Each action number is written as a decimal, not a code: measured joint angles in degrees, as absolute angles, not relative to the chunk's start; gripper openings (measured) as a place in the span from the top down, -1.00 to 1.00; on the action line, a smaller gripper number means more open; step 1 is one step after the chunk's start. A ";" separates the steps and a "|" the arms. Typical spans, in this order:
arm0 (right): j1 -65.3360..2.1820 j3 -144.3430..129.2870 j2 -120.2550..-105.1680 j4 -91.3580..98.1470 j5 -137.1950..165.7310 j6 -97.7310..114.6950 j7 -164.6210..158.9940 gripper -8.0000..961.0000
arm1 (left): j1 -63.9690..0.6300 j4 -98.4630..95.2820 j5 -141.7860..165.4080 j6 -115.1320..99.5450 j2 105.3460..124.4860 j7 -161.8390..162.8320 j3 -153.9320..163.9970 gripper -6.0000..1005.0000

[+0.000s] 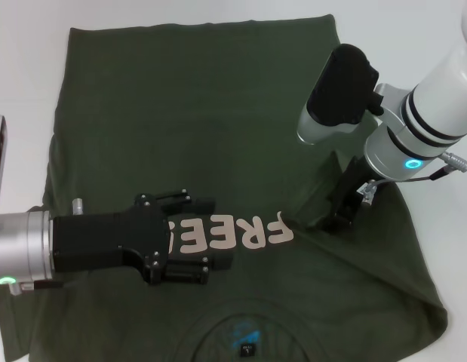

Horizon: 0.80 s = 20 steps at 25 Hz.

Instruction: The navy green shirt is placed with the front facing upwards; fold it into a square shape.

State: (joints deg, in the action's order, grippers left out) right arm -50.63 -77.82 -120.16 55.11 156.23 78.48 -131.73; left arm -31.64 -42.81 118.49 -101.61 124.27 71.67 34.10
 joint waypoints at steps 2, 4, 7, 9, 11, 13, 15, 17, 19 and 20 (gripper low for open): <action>-50.56 -78.69 -120.17 55.11 156.19 77.94 -131.26 -0.16 | -31.64 -42.80 118.36 -101.62 124.27 71.71 34.10 -0.74; -50.53 -79.49 -120.21 55.03 156.18 77.39 -131.14 -0.16 | -31.64 -42.80 118.31 -101.65 124.27 71.72 34.10 -0.74; -50.49 -80.51 -120.23 54.59 156.17 76.30 -131.02 -0.16 | -31.64 -42.81 118.24 -101.67 124.28 71.72 34.10 -0.74; -50.41 -81.10 -120.23 54.35 156.17 75.76 -130.94 -0.16 | -31.64 -42.81 118.22 -101.67 124.27 71.72 34.10 -0.74; -50.37 -81.64 -120.24 54.22 156.21 75.41 -130.92 -0.16 | -31.64 -42.78 118.21 -101.65 124.28 71.72 34.10 -0.74; -50.36 -82.28 -120.23 53.85 156.30 75.04 -130.97 -0.16 | -31.64 -42.73 118.21 -101.64 124.28 71.72 34.10 -0.74; -50.35 -82.85 -120.24 53.58 156.36 74.73 -131.10 -0.16 | -31.64 -42.72 118.18 -101.63 124.28 71.72 34.10 -0.74; -50.29 -83.39 -120.23 53.25 156.40 74.22 -131.23 -0.16 | -31.64 -42.67 118.13 -101.60 124.28 71.72 34.10 -0.74; -50.27 -83.69 -120.23 52.97 156.44 73.93 -131.29 -0.16 | -31.64 -42.65 118.12 -101.56 124.28 71.72 34.10 -0.74; -50.27 -83.77 -120.24 52.94 156.48 73.83 -131.32 -0.16 | -31.64 -42.64 118.12 -101.54 124.28 71.72 34.10 -0.74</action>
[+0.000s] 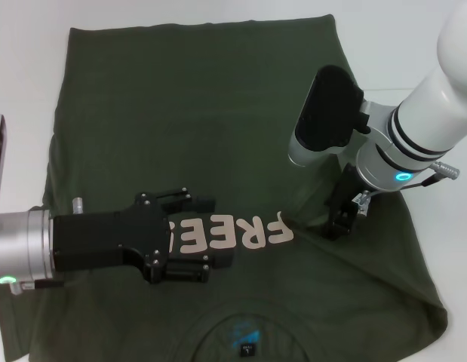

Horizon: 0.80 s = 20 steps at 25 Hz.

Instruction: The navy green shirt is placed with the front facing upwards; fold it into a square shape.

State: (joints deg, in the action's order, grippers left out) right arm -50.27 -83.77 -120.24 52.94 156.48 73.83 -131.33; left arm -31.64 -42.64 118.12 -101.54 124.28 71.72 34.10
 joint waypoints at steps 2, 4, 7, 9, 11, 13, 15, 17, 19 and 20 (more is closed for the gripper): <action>-50.27 -83.88 -120.28 52.83 156.49 73.78 -131.35 -0.16 | -31.64 -42.63 118.12 -101.53 124.28 71.72 34.10 -0.74; -50.27 -83.89 -120.29 52.61 156.51 73.73 -131.36 -0.15 | -31.64 -42.62 118.12 -101.51 124.28 71.72 34.10 -0.74; -50.27 -83.91 -120.31 52.39 156.52 73.56 -131.37 -0.13 | -31.64 -42.55 118.12 -101.51 124.28 71.72 34.10 -0.74; -50.27 -83.95 -120.32 52.18 156.57 73.13 -131.51 -0.12 | -31.64 -42.32 118.12 -101.51 124.28 71.69 34.07 -0.74; -50.27 -84.38 -120.32 51.83 156.60 72.71 -131.83 -0.10 | -31.64 -42.20 118.12 -101.50 124.28 71.59 34.02 -0.74; -50.27 -85.20 -120.30 51.58 156.77 72.27 -132.20 -0.09 | -31.58 -42.18 118.12 -101.50 124.28 71.52 34.01 -0.74; -50.27 -86.08 -120.29 51.45 157.23 71.82 -132.48 0.05 | -31.52 -42.17 118.12 -101.51 124.28 71.49 33.97 -0.74; -50.27 -86.96 -120.31 51.24 157.79 71.32 -132.76 0.30 | -31.49 -42.18 118.12 -101.51 124.28 71.48 33.93 -0.74; -50.27 -87.53 -120.32 51.15 157.87 70.97 -133.06 0.48 | -31.48 -42.18 118.12 -101.51 124.28 71.50 33.93 -0.74; -50.27 -87.69 -120.32 51.15 157.82 70.87 -133.18 0.58 | -31.46 -42.18 118.12 -101.51 124.28 71.50 33.92 -0.74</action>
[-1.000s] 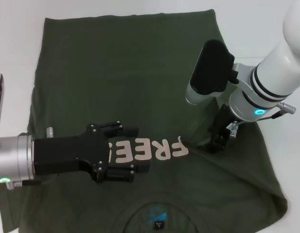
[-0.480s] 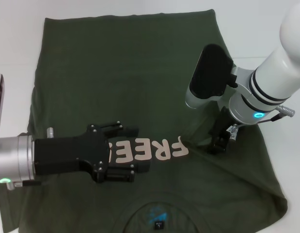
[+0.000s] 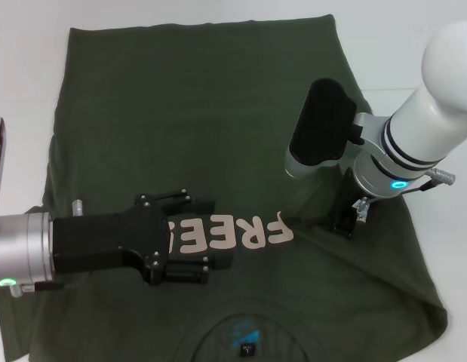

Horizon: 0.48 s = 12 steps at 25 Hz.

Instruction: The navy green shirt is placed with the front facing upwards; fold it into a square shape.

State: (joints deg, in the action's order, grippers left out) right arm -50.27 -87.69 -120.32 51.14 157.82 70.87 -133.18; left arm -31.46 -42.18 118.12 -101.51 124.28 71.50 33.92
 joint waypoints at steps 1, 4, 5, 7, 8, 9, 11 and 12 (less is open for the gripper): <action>-50.27 -87.71 -120.32 51.20 157.73 70.82 -133.21 0.67 | -31.43 -42.18 118.12 -101.51 124.28 71.50 33.89 -0.74; -50.27 -87.72 -120.32 51.57 157.59 70.95 -133.18 0.82 | -31.32 -42.19 118.12 -101.51 124.28 71.43 33.62 -0.74; -50.27 -87.72 -120.32 51.69 157.57 71.04 -133.09 0.85 | -31.32 -42.19 118.12 -101.51 124.28 71.40 33.51 -0.74; -50.27 -87.72 -120.32 52.04 157.55 71.20 -132.95 0.91 | -31.30 -42.19 118.12 -101.51 124.28 71.35 33.43 -0.74; -50.27 -87.70 -120.32 52.39 157.53 71.37 -132.90 0.94 | -31.30 -42.19 118.12 -101.51 124.28 71.32 33.42 -0.74; -50.27 -87.64 -120.32 52.87 157.50 71.56 -132.90 0.94 | -31.29 -42.19 118.12 -101.51 124.28 71.30 33.41 -0.74; -50.27 -87.40 -120.32 54.29 157.23 72.60 -132.90 0.94 | -31.29 -42.19 118.12 -101.51 124.28 71.28 33.39 -0.74; -50.27 -87.29 -120.32 55.01 156.94 73.42 -132.90 0.94 | -31.29 -42.19 118.12 -101.51 124.28 71.28 33.39 -0.74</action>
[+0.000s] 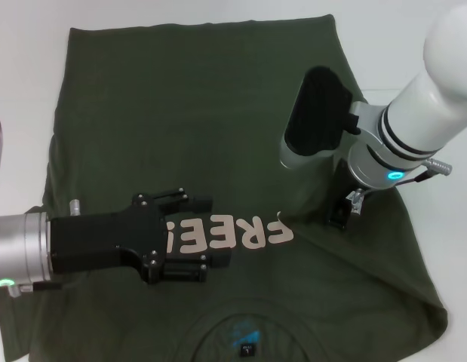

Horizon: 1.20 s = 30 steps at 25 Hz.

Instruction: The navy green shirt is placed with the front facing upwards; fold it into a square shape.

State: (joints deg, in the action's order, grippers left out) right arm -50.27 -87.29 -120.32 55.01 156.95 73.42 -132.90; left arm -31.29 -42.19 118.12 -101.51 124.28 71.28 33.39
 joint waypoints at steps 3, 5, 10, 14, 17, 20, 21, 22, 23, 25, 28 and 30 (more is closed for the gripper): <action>-50.27 -87.02 -120.29 57.24 156.06 75.40 -132.84 0.93 | -31.29 -42.19 118.12 -101.51 124.27 71.28 33.33 -0.74; -50.27 -86.95 -120.26 57.93 155.90 75.93 -132.81 0.93 | -31.31 -42.19 118.13 -101.51 124.27 71.28 33.31 -0.74; -50.45 -86.76 -120.23 58.00 155.89 75.83 -132.69 0.93 | -31.30 -42.19 118.12 -101.51 124.28 71.28 33.31 -0.74; -50.73 -86.37 -120.24 58.13 155.89 75.65 -132.44 0.92 | -31.27 -42.19 118.12 -101.50 124.28 71.28 33.31 -0.74; -50.90 -86.22 -120.30 58.26 155.36 75.35 -132.45 0.92 | -31.33 -42.19 118.13 -101.46 124.28 71.28 33.31 -0.74; -50.97 -86.10 -120.28 58.73 154.34 75.27 -132.44 0.91 | -31.42 -42.19 118.13 -101.38 124.28 71.27 33.31 -0.74; -51.01 -86.10 -120.28 58.78 154.19 75.24 -132.44 0.91 | -31.47 -42.19 118.13 -101.20 124.28 71.28 33.30 -0.74; -51.06 -86.10 -120.28 58.79 154.09 75.21 -132.44 0.91 | -31.49 -42.19 118.13 -101.06 124.28 71.28 33.30 -0.74; -51.10 -86.11 -120.29 58.79 154.00 75.19 -132.44 0.91 | -31.51 -42.19 118.13 -100.96 124.28 71.28 33.30 -0.74; -51.18 -86.15 -120.29 58.80 153.84 75.09 -132.44 0.91 | -31.55 -42.19 118.12 -100.88 124.27 71.28 33.30 -0.74; -51.23 -86.32 -120.31 58.80 153.80 74.64 -132.46 0.91 | -31.55 -42.19 118.13 -100.82 124.28 71.25 33.31 -0.74; -51.24 -86.35 -120.32 58.80 153.80 74.26 -132.64 0.90 | -31.55 -42.19 118.12 -100.79 124.28 71.21 33.31 -0.74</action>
